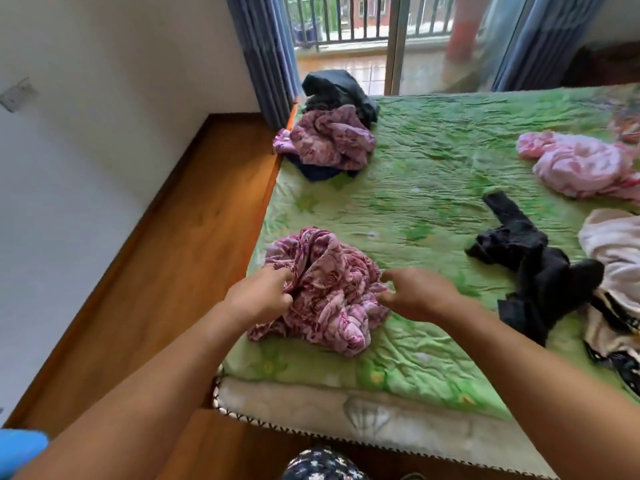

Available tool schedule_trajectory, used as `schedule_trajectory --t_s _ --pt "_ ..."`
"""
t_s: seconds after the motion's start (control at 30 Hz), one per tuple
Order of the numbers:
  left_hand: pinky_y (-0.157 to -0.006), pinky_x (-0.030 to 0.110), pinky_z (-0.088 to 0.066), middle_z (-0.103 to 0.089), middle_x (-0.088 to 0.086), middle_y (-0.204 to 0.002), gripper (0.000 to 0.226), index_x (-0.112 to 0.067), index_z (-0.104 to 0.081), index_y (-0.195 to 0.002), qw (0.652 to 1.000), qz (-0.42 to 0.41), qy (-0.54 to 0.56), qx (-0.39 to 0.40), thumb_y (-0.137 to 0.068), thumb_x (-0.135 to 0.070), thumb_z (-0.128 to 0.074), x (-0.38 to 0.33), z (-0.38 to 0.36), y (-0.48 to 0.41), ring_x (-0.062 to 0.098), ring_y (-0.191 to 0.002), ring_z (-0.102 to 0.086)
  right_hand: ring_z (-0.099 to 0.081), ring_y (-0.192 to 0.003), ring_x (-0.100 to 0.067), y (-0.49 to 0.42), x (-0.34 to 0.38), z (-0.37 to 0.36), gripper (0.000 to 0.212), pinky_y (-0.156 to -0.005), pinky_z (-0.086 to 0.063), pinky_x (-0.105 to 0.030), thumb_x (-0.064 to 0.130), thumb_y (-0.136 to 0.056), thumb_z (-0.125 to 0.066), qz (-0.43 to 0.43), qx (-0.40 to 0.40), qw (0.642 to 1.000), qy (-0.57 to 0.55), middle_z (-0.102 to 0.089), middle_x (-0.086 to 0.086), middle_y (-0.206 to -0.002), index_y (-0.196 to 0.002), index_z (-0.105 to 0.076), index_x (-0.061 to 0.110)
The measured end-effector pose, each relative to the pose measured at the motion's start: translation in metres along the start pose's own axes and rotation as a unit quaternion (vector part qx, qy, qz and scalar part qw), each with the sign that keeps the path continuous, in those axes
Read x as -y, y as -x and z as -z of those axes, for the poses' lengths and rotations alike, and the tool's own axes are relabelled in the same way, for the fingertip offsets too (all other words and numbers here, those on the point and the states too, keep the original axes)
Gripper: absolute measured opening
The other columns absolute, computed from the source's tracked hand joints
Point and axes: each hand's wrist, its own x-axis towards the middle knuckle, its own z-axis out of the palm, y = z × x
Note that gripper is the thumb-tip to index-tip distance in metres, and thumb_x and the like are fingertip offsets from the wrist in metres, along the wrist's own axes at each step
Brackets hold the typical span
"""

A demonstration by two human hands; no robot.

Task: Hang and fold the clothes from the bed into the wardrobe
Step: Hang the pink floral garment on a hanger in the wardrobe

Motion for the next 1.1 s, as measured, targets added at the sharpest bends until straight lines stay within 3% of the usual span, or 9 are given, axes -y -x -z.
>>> schedule_trajectory --t_s 0.13,0.33,0.5,0.63,0.77,0.83,0.9,0.97,1.1 --pt "-0.09 0.045 -0.053 -0.056 0.005 -0.131 0.042 -0.022 -0.053 -0.128 1.0 0.005 0.012 0.017 -0.087 -0.029 -0.05 0.035 -0.008 -0.033 0.028 -0.113 -0.058 -0.064 -0.109 -0.028 -0.043 0.027 -0.01 0.046 -0.078 -0.052 -0.035 0.055 -0.088 -0.053 -0.001 0.023 1.0 0.014 -0.068 -0.007 -0.123 -0.127 -0.058 0.032" --pt "-0.089 0.046 -0.053 -0.05 0.007 -0.133 0.047 -0.033 -0.048 -0.139 0.997 -0.009 0.001 0.078 -0.092 -0.03 -0.049 0.074 -0.032 -0.113 0.031 -0.113 -0.057 -0.062 -0.114 -0.03 -0.135 0.058 -0.035 0.049 -0.09 -0.054 -0.04 0.047 -0.092 -0.054 -0.019 0.07 0.997 -0.004 -0.065 -0.011 -0.13 -0.134 -0.053 0.024" --pt "-0.101 0.051 -0.048 -0.039 0.012 -0.144 0.052 -0.041 -0.04 -0.147 0.988 -0.014 0.009 0.152 -0.096 -0.033 -0.049 0.103 -0.068 -0.185 0.036 -0.126 -0.049 -0.06 -0.116 -0.035 -0.22 0.073 -0.064 0.053 -0.088 -0.051 -0.041 0.046 -0.097 -0.052 -0.044 0.075 0.995 -0.037 -0.057 -0.016 -0.136 -0.144 -0.043 0.024" --pt "-0.103 0.055 -0.045 -0.038 0.018 -0.147 0.077 -0.038 -0.011 -0.156 0.982 0.004 0.067 0.175 -0.094 -0.041 -0.057 0.114 -0.107 -0.234 0.039 -0.131 -0.045 -0.047 -0.132 -0.042 -0.277 0.077 -0.097 0.084 -0.107 -0.043 -0.05 0.052 -0.097 -0.055 -0.124 0.028 0.981 -0.147 -0.033 -0.023 -0.151 -0.159 -0.006 0.026" --pt "-0.103 0.055 -0.045 -0.04 0.023 -0.148 0.104 -0.032 0.01 -0.157 0.973 0.073 0.15 0.163 -0.089 -0.053 -0.066 0.115 -0.146 -0.267 0.042 -0.132 -0.046 -0.043 -0.136 -0.042 -0.324 0.068 -0.131 0.089 -0.108 -0.039 -0.046 0.055 -0.096 -0.056 -0.225 0.013 0.945 -0.237 -0.034 -0.026 -0.153 -0.159 -0.005 0.019" --pt "-0.103 0.053 -0.046 -0.044 0.02 -0.146 0.098 -0.025 -0.003 -0.158 0.966 0.094 0.171 0.169 -0.088 -0.049 -0.067 0.117 -0.16 -0.279 0.04 -0.13 -0.048 -0.054 -0.123 -0.04 -0.337 0.063 -0.147 0.073 -0.091 -0.046 -0.04 0.047 -0.096 -0.06 -0.255 0.027 0.927 -0.273 -0.053 -0.026 -0.138 -0.147 -0.025 0.007" --pt "-0.1 0.05 -0.047 -0.054 0.016 -0.138 0.071 -0.016 -0.031 -0.147 0.964 0.102 0.191 0.154 -0.089 -0.038 -0.063 0.122 -0.171 -0.289 0.039 -0.125 -0.053 -0.06 -0.111 -0.039 -0.342 0.06 -0.16 0.058 -0.087 -0.051 -0.044 0.036 -0.092 -0.064 -0.272 0.05 0.907 -0.317 -0.061 -0.022 -0.122 -0.132 -0.035 0.006" --pt "-0.099 0.046 -0.048 -0.061 0.015 -0.13 0.048 -0.012 -0.047 -0.135 0.957 0.114 0.229 0.135 -0.091 -0.03 -0.056 0.129 -0.175 -0.293 0.039 -0.12 -0.056 -0.061 -0.1 -0.035 -0.339 0.057 -0.168 0.053 -0.083 -0.053 -0.046 0.028 -0.084 -0.069 -0.275 0.052 0.892 -0.354 -0.06 -0.015 -0.107 -0.124 -0.04 0.008" --pt "-0.094 0.045 -0.05 -0.064 0.017 -0.117 0.032 -0.009 -0.052 -0.126 0.933 0.149 0.313 0.091 -0.096 -0.02 -0.048 0.146 -0.166 -0.291 0.037 -0.106 -0.06 -0.057 -0.085 -0.023 -0.326 0.054 -0.163 0.051 -0.074 -0.053 -0.045 0.012 -0.074 -0.068 -0.274 -0.007 0.871 -0.408 -0.05 -0.003 -0.09 -0.112 -0.034 0.016"
